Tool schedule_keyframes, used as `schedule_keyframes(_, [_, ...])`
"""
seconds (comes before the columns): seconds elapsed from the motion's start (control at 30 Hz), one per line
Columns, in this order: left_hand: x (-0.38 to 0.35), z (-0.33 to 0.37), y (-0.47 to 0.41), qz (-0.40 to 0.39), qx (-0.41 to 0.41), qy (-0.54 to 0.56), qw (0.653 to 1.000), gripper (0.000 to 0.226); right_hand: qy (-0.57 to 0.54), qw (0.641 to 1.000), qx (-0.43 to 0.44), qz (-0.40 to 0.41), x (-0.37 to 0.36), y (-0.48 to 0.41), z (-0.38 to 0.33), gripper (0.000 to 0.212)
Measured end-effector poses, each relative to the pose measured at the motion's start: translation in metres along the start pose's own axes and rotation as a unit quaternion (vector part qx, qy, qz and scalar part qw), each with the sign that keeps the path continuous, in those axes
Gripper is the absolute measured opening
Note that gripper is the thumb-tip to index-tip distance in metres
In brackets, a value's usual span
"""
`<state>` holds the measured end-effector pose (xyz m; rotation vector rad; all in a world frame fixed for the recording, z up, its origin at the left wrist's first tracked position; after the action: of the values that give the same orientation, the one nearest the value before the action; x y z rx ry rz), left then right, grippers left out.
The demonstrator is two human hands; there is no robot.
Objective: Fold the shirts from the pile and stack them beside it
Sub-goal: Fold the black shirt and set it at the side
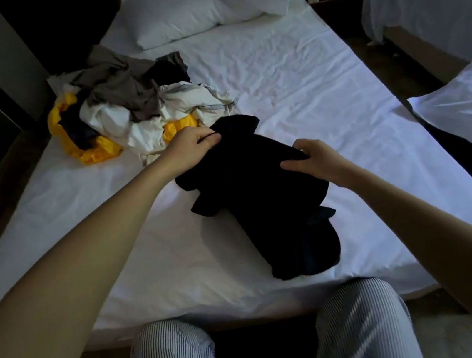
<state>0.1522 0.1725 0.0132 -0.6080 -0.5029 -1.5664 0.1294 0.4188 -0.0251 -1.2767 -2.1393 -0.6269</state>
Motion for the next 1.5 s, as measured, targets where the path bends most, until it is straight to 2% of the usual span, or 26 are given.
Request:
schedule_keyframes(0.07, [0.009, -0.005, -0.012, -0.041, 0.008, -0.019, 0.999, 0.037, 0.025, 1.0, -0.001, 0.006, 0.003, -0.024, -0.007, 0.019])
schedule_keyframes(0.1, [0.011, -0.009, -0.016, -0.084, 0.018, -0.062, 0.994, 0.042, 0.026, 1.0, -0.004, 0.011, 0.005, -0.034, -0.012, 0.016])
schedule_keyframes(0.13, [0.014, -0.013, -0.02, -0.139, 0.029, -0.148, 0.979, 0.049, 0.025, 1.0, -0.008, 0.012, 0.007, -0.043, -0.017, 0.013])
schedule_keyframes(0.2, [0.024, -0.018, -0.024, -0.231, 0.039, -0.328, 0.915, 0.055, 0.039, 0.999, -0.008, -0.005, 0.008, -0.058, -0.029, 0.011])
schedule_keyframes(0.23, [0.033, -0.02, -0.029, -0.251, 0.041, -0.367, 0.895, 0.052, 0.056, 0.998, -0.005, -0.014, 0.01, -0.065, -0.036, 0.011])
schedule_keyframes(0.27, [0.043, -0.019, -0.035, -0.26, 0.041, -0.374, 0.89, 0.045, 0.08, 0.997, -0.004, -0.013, 0.014, -0.071, -0.044, 0.013])
schedule_keyframes(0.37, [0.07, -0.012, -0.052, -0.253, 0.046, -0.335, 0.907, 0.035, 0.149, 0.989, -0.011, 0.015, 0.038, -0.085, -0.071, 0.022])
schedule_keyframes(0.43, [0.08, -0.012, -0.058, -0.255, 0.066, -0.28, 0.923, 0.035, 0.121, 0.992, -0.009, 0.017, 0.051, -0.094, -0.085, 0.032])
schedule_keyframes(0.53, [0.086, -0.023, -0.052, -0.24, 0.108, -0.169, 0.95, 0.036, 0.041, 0.999, 0.01, 0.033, 0.053, -0.098, -0.089, 0.034])
schedule_keyframes(0.67, [0.085, -0.031, -0.03, -0.137, 0.102, -0.006, 0.985, 0.039, 0.004, 0.995, 0.019, 0.095, 0.047, -0.081, -0.072, 0.025])
schedule_keyframes(0.7, [0.083, -0.03, -0.024, -0.119, 0.09, 0.002, 0.989, 0.041, 0.01, 0.993, 0.02, 0.114, 0.047, -0.074, -0.067, 0.024])
schedule_keyframes(0.77, [0.074, -0.024, -0.011, -0.138, 0.074, -0.024, 0.987, 0.037, 0.035, 0.987, 0.02, 0.155, 0.051, -0.062, -0.062, 0.022])
schedule_keyframes(0.87, [0.057, -0.026, 0.008, -0.207, 0.114, -0.13, 0.963, 0.012, 0.047, 0.976, 0.034, 0.21, 0.066, -0.042, -0.068, 0.019])
schedule_keyframes(0.93, [0.054, -0.025, 0.019, -0.217, 0.131, -0.154, 0.955, 0.012, 0.068, 0.972, 0.04, 0.221, 0.079, -0.028, -0.073, 0.017])
schedule_keyframes(1.0, [0.062, -0.016, 0.022, -0.189, 0.119, -0.105, 0.969, 0.017, 0.055, 0.974, 0.033, 0.217, 0.093, -0.018, -0.073, 0.016])
schedule_keyframes(1.03, [0.071, -0.006, 0.022, -0.157, 0.106, -0.068, 0.98, 0.021, 0.012, 0.977, 0.025, 0.212, 0.099, -0.014, -0.072, 0.016])
schedule_keyframes(1.1, [0.094, 0.025, 0.022, -0.105, 0.078, 0.018, 0.991, 0.045, -0.095, 0.974, 0.008, 0.204, 0.11, -0.008, -0.072, 0.02])
schedule_keyframes(1.17, [0.114, 0.051, 0.02, -0.122, 0.076, 0.115, 0.983, 0.072, -0.166, 0.969, -0.013, 0.185, 0.121, -0.004, -0.076, 0.022])
schedule_keyframes(1.23, [0.132, 0.072, 0.023, -0.166, 0.083, 0.188, 0.964, 0.076, -0.23, 0.965, -0.016, 0.129, 0.13, -0.005, -0.081, 0.022])
schedule_keyframes(1.27, [0.141, 0.079, 0.024, -0.179, 0.09, 0.175, 0.964, 0.077, -0.257, 0.962, -0.011, 0.092, 0.133, -0.004, -0.085, 0.022])
schedule_keyframes(1.3, [0.148, 0.088, 0.025, -0.179, 0.091, 0.132, 0.971, 0.07, -0.272, 0.961, -0.006, 0.058, 0.136, -0.004, -0.089, 0.023])
schedule_keyframes(1.33, [0.155, 0.096, 0.023, -0.157, 0.086, 0.067, 0.982, 0.052, -0.273, 0.962, -0.001, 0.03, 0.138, -0.004, -0.094, 0.023])
schedule_keyframes(1.37, [0.162, 0.104, 0.02, -0.106, 0.077, 0.005, 0.991, 0.028, -0.26, 0.966, 0.003, 0.013, 0.14, -0.004, -0.1, 0.023])
schedule_keyframes(1.4, [0.168, 0.109, 0.016, -0.032, 0.066, -0.025, 0.997, 0.014, -0.241, 0.971, 0.006, 0.002, 0.14, -0.005, -0.105, 0.023])
schedule_keyframes(1.47, [0.179, 0.112, 0.007, 0.105, 0.041, 0.002, 0.994, 0.012, -0.218, 0.975, 0.002, -0.033, 0.139, -0.008, -0.113, 0.02])
schedule_keyframes(1.5, [0.178, 0.115, 0.006, 0.136, 0.025, 0.023, 0.99, 0.011, -0.202, 0.978, 0.001, -0.055, 0.137, -0.009, -0.117, 0.023])
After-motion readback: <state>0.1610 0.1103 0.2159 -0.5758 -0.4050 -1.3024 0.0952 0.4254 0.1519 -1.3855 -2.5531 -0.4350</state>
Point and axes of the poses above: each hand's wrist, its own y-axis away from the middle knuckle, its own x-axis out of the back of the hand, z = x × y, the point moved 5 cm from there along -y, towards the middle knuckle, and after that the axes turned 6 degrees about y, right-handed, at the moved point
